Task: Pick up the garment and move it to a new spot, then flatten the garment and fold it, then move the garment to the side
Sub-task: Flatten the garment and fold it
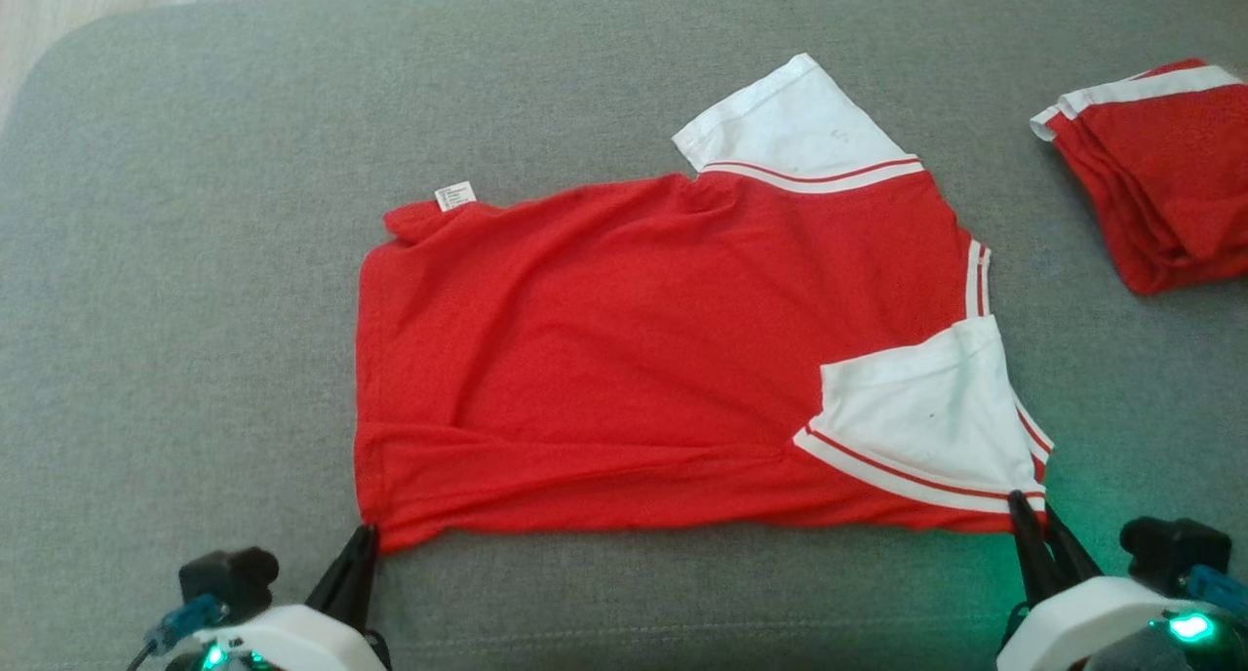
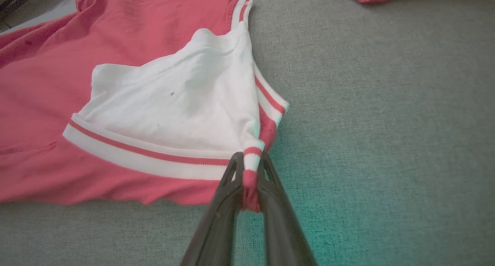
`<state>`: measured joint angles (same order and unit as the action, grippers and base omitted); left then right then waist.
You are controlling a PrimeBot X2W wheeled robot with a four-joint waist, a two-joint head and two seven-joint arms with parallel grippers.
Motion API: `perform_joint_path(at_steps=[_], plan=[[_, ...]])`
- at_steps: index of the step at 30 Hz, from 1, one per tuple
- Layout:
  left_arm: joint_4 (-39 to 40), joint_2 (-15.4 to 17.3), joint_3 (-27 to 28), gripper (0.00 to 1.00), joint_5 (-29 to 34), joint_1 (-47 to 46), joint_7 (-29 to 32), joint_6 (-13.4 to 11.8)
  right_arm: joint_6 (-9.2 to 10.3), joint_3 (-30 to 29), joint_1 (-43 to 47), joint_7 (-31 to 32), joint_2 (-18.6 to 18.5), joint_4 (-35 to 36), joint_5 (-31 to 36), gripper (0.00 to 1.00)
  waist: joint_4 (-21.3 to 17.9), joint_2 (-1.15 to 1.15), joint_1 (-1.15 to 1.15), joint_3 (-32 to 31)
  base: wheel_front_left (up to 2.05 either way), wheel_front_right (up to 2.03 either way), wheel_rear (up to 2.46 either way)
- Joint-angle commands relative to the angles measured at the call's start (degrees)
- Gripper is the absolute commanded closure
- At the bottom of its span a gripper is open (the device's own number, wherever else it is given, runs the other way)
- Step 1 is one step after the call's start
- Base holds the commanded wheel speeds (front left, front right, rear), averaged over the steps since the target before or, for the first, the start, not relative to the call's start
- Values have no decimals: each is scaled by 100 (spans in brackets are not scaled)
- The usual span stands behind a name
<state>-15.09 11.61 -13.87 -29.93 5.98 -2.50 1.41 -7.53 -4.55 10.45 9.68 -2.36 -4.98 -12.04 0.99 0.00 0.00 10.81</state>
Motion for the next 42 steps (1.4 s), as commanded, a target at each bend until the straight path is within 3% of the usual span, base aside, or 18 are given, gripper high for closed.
perform_joint_path(at_steps=[1, 15, 16, 17, 24, 32, 42], plan=[[280, 109, 222, 100, -39, -56, 34, -63, 4, 73, -12, -1, -52, 196, -29, 100, -6, 0, 0, -24, 0, 0, 0], [798, 183, 166, 100, -126, 340, 400, -273, 4, 55, 130, -39, -52, 103, -85, 99, 6, 0, 0, -199, 0, 0, 0], [828, 171, 166, 70, -133, 337, 398, -287, 4, 73, 120, -61, -52, 100, -89, 58, 8, 0, 0, -203, 0, 0, 0], [853, 169, 167, 0, -120, 328, 391, -311, 4, 87, 106, -102, -52, 110, -85, 0, 12, 0, 0, -207, 0, 0, 0], [1042, 153, 250, 0, -8, 185, 58, -413, 4, 237, -120, -787, -52, 566, -74, 0, 0, 0, 0, -225, 0, 0, 0], [1727, 258, 406, 0, 488, -419, -543, -691, 4, 387, -474, -1537, -52, 1441, 156, 0, 38, 0, 0, -125, 0, 0, 0], [1462, 464, 398, 0, 569, -1652, -506, -457, 4, 504, -825, -1592, -52, 1823, 249, 0, -46, 0, 0, 436, 0, 0, 0]])
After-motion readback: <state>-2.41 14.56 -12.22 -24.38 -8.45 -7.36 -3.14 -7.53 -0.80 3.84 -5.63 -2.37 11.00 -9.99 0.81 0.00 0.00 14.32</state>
